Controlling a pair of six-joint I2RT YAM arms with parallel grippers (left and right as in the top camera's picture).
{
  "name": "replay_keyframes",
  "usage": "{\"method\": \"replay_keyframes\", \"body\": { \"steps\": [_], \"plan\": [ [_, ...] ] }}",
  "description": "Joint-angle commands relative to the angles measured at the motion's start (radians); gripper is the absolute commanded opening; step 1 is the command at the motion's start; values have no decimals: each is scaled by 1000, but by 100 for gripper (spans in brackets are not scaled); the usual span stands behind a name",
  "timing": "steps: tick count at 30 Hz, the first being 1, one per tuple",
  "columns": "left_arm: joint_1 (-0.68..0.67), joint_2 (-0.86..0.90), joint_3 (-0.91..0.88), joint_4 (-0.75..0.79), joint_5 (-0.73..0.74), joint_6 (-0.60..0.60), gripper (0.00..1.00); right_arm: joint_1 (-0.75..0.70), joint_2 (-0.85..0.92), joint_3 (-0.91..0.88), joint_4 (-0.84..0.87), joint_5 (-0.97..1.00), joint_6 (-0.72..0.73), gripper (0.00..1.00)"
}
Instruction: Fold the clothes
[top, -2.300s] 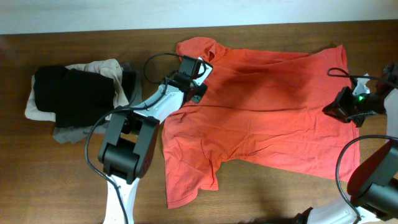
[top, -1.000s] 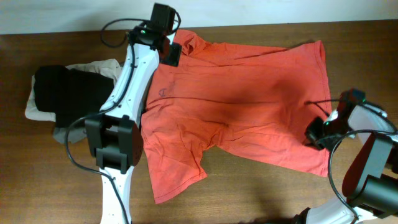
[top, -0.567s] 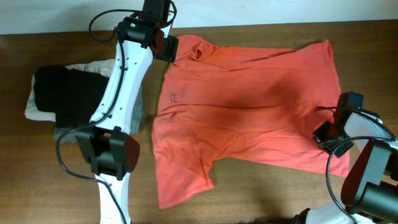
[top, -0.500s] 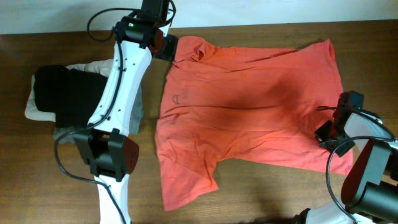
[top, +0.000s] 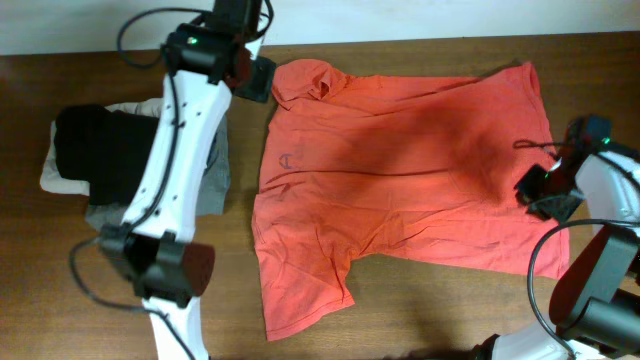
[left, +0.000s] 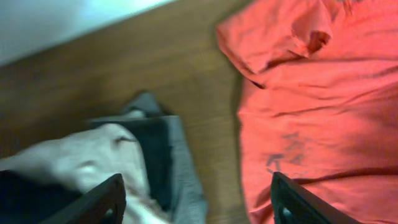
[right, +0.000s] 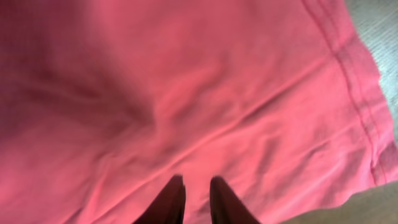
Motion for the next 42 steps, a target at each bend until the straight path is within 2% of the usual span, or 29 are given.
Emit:
{"method": "replay_keyframes", "body": {
  "steps": [1, 3, 5, 9, 10, 13, 17, 19, 22, 26, 29, 32, 41, 42],
  "plan": [
    [-2, -195, 19, -11, -88, 17, 79, -2, -59, 95, -35, -132, -89, 22],
    [-2, -275, 19, -30, -87, 16, 84, -2, -93, 131, -53, -184, -121, 23],
    [-2, -345, 19, -55, -71, 16, 97, -2, -148, 151, -56, -210, -136, 25],
    [-2, -430, 19, -168, 16, 14, 98, -2, -299, 153, -65, -216, -143, 30],
    [-2, -436, 19, -209, 18, -6, 98, -2, -332, 153, -67, -216, -143, 33],
    [-2, -432, 10, -337, 61, -103, 98, -2, -436, 153, -69, -209, -142, 55],
    [-2, -422, -82, -398, 286, -126, 96, -2, -504, 153, -86, -209, -134, 66],
    [-5, -421, -166, -397, 369, -128, 95, 0, -507, 153, -113, -217, -134, 67],
    [-5, -421, -318, -394, 378, -133, 90, 9, -486, 150, -177, -228, -146, 67],
    [-5, -422, -525, -364, 378, -156, 89, 12, -463, 150, -230, -224, -160, 66],
    [-5, -422, -681, -322, 407, -163, 89, -3, -461, 150, -232, -209, -111, 68],
    [-5, -422, -863, -258, 536, -162, 89, -24, -460, 150, -229, -208, -96, 72],
    [-27, -422, -1260, -81, 669, -161, 89, -35, -460, 150, -230, -186, -97, 73],
    [-40, -422, -1291, -61, 669, -161, 84, -35, -460, 150, -227, -186, -97, 73]
  ]
}}
